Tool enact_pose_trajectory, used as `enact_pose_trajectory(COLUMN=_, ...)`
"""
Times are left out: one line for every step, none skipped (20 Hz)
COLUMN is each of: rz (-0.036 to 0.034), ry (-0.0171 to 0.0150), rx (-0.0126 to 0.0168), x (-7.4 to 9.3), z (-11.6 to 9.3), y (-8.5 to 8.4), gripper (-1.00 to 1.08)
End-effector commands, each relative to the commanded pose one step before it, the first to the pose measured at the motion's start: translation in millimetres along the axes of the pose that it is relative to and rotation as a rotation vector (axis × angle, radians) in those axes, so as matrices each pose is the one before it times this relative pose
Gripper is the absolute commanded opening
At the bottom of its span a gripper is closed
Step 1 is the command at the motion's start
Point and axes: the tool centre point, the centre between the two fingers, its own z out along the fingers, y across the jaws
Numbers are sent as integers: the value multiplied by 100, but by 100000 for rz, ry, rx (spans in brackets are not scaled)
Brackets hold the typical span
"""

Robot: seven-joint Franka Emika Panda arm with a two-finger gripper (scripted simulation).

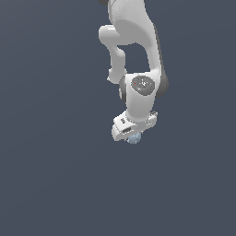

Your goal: Pick up the object and move it to a goal position.

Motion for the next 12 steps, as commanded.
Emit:
enact_pose_trajectory(rz=5, ry=8, rx=-31, x=-402, z=-1678, y=-1110, gripper=-100)
enact_pose_trajectory(rz=0, ry=0, rx=0, x=-121, z=-579, y=-379, gripper=-100)
enact_pose_trajectory(rz=0, ry=0, rx=0, x=-108, z=-536, y=-350, gripper=-100)
enact_pose_trajectory(rz=0, ry=0, rx=0, x=-96, z=-493, y=-321, gripper=-100)
enact_pose_trajectory(rz=0, ry=0, rx=0, x=-83, z=-447, y=-290, gripper=-100)
enact_pose_trajectory(rz=0, ry=0, rx=0, x=-72, z=-400, y=-259, gripper=-100)
enact_pose_trajectory(rz=0, ry=0, rx=0, x=-61, z=-351, y=-227, gripper=-100)
enact_pose_trajectory(rz=0, ry=0, rx=0, x=-50, z=-300, y=-194, gripper=-100)
enact_pose_trajectory(rz=0, ry=0, rx=0, x=-40, z=-248, y=-160, gripper=-100)
enact_pose_trajectory(rz=0, ry=0, rx=0, x=-31, z=-195, y=-125, gripper=-100)
enact_pose_trajectory(rz=0, ry=0, rx=0, x=-22, z=-140, y=-90, gripper=-100)
enact_pose_trajectory(rz=0, ry=0, rx=0, x=-13, z=-84, y=-54, gripper=-100)
